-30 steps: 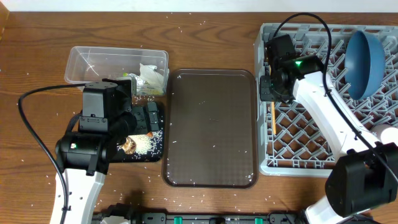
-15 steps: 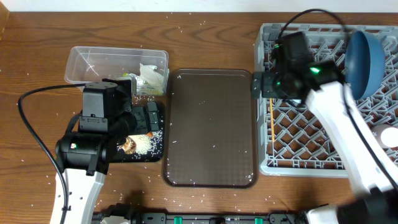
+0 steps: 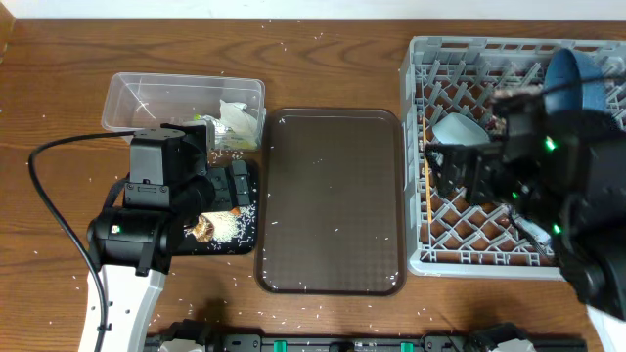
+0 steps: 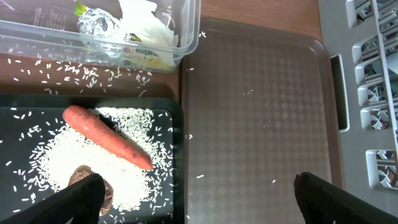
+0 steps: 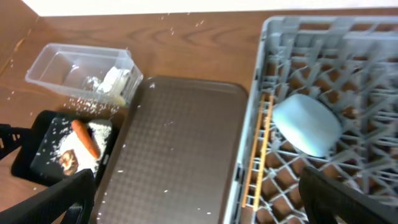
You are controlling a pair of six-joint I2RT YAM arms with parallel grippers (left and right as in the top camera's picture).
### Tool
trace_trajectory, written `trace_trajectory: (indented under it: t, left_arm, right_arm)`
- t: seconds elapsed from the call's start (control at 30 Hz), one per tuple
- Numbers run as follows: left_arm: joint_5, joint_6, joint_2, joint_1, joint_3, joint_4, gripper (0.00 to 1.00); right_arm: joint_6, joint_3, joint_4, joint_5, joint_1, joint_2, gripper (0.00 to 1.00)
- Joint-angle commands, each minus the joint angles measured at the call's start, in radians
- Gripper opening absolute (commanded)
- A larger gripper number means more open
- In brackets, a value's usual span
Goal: Sort waste into correct bins and load items into the dishwasher rack
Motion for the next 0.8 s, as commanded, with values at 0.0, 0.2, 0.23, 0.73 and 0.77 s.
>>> trace_trajectory:
  t: [0.0,0.2,0.23,0.73,0.77]
  left_arm:
    - [-0.003,0.013,0.002,0.006,0.005,0.000,0.98]
    - [-0.003,0.013,0.002,0.006,0.005,-0.001,0.98]
    - [-0.003,0.013,0.002,0.006,0.005,-0.001,0.98]
    - [-0.003,0.013,0.002,0.006,0.005,-0.001,0.98]
    - [-0.003,0.013,0.002,0.006,0.005,0.000,0.98]
  right_arm:
    - [-0.067,0.013,-0.025,0.077,-0.002,-0.060,0.99]
    - [-0.183,0.011,-0.101,0.092,-0.002,-0.168,0.99]
    - [-0.183,0.009,-0.122,0.099,-0.002,-0.188,0.99]
    - [-0.186,-0.418,0.007,0.231,-0.101,-0.591,0.99]
    - [-0.186,-0.473,0.043,0.227,-0.116,-0.623,0.99]
